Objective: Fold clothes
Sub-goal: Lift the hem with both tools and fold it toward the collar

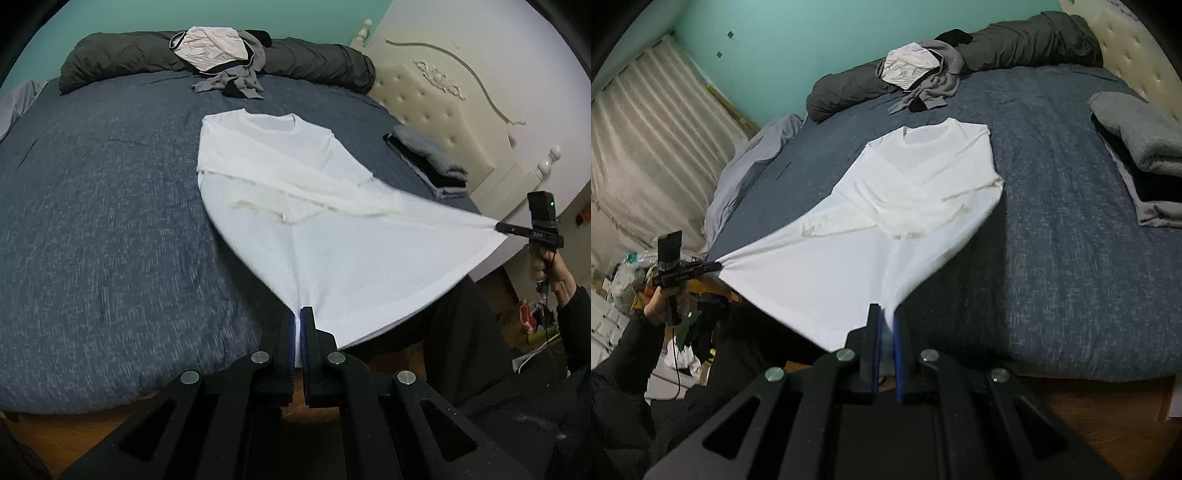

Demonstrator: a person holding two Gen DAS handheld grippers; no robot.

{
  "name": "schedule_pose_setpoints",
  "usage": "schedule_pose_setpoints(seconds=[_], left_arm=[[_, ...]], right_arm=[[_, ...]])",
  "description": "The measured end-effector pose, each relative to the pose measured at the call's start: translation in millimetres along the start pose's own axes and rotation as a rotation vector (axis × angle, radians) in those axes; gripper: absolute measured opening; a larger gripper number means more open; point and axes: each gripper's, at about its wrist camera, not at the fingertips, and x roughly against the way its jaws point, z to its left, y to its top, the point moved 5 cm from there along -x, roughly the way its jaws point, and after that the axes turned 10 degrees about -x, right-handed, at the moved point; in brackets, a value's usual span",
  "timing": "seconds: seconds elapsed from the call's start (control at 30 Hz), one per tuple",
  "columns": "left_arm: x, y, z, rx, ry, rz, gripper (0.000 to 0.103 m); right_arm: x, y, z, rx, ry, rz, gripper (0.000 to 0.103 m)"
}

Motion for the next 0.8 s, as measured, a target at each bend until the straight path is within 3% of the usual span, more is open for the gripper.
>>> schedule_pose_setpoints(seconds=[0.23, 0.43, 0.8], left_arm=[[-24, 52, 31, 0.004, 0.050, 0.016, 0.002], [-56, 122, 70, 0.016, 0.052, 0.016, 0.002], [-168, 241, 174, 0.146, 0.049, 0.091, 0.002]], right_arm=[[-28, 60, -2, 0.004, -0.034, 0.006, 0.006], [-57, 135, -23, -0.042, -0.052, 0.030, 0.006], [-127, 280, -88, -0.153, -0.134, 0.049, 0.006]])
